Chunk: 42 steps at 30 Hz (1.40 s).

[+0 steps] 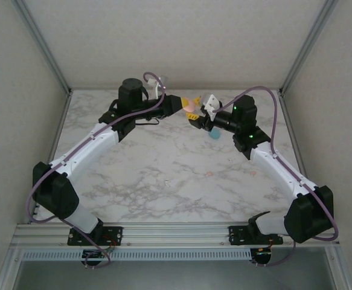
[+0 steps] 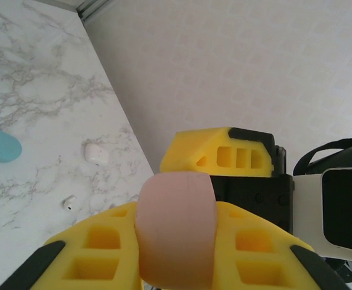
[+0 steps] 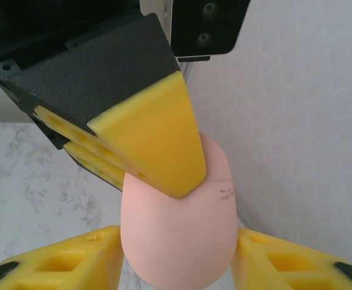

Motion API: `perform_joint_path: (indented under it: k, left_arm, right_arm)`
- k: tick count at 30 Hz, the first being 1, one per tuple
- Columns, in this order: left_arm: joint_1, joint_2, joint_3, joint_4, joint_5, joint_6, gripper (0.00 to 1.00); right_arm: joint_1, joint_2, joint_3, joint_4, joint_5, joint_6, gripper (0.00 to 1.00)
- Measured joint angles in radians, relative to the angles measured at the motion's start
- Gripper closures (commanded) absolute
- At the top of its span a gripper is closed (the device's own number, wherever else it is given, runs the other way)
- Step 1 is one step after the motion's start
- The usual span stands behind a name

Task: Insert the wireless bluetooth earbuds into the charging case

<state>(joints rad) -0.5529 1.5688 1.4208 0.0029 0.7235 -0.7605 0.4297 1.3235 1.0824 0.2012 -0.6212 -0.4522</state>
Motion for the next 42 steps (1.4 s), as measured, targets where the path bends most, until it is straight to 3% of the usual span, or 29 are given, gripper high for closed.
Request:
perform_joint_path:
  k: [12, 19, 24, 26, 28, 31, 35, 39, 42]
  left_arm:
    - [0.0, 0.0, 0.0, -0.003, 0.006, -0.004, 0.91]
    - [0.0, 0.0, 0.001, -0.003, 0.017, -0.005, 0.9]
    - [0.0, 0.0, 0.002, -0.002, 0.016, -0.003, 0.75]
    - [0.0, 0.0, 0.002, -0.002, 0.015, 0.0, 0.57]
    - [0.0, -0.003, 0.003, -0.008, 0.013, 0.02, 0.3]
    - [-0.002, -0.024, 0.003, -0.032, -0.013, 0.072, 0.03]
    - [-0.002, -0.105, -0.043, -0.032, -0.087, 0.222, 0.0]
    - [-0.002, -0.278, -0.236, 0.069, -0.113, 0.519, 0.01]
    - [-0.002, -0.338, -0.297, 0.072, -0.109, 0.737, 0.07]
  right_arm:
    - [0.0, 0.0, 0.006, 0.0, -0.008, -0.008, 0.48]
    - [0.0, 0.0, 0.018, -0.013, -0.009, -0.018, 0.55]
    - [0.0, 0.0, 0.034, -0.043, -0.009, -0.031, 0.63]
    - [0.0, 0.0, 0.039, -0.057, -0.011, -0.034, 0.64]
    - [0.0, 0.0, 0.049, -0.088, -0.02, -0.032, 0.64]
    - [-0.004, 0.002, 0.074, -0.145, -0.049, -0.023, 0.65]
    - [-0.032, 0.016, 0.142, -0.243, -0.127, 0.011, 0.66]
    - [-0.073, 0.04, 0.211, -0.346, -0.236, 0.027, 0.65]
    - [-0.085, 0.064, 0.265, -0.435, -0.319, 0.022, 0.66]
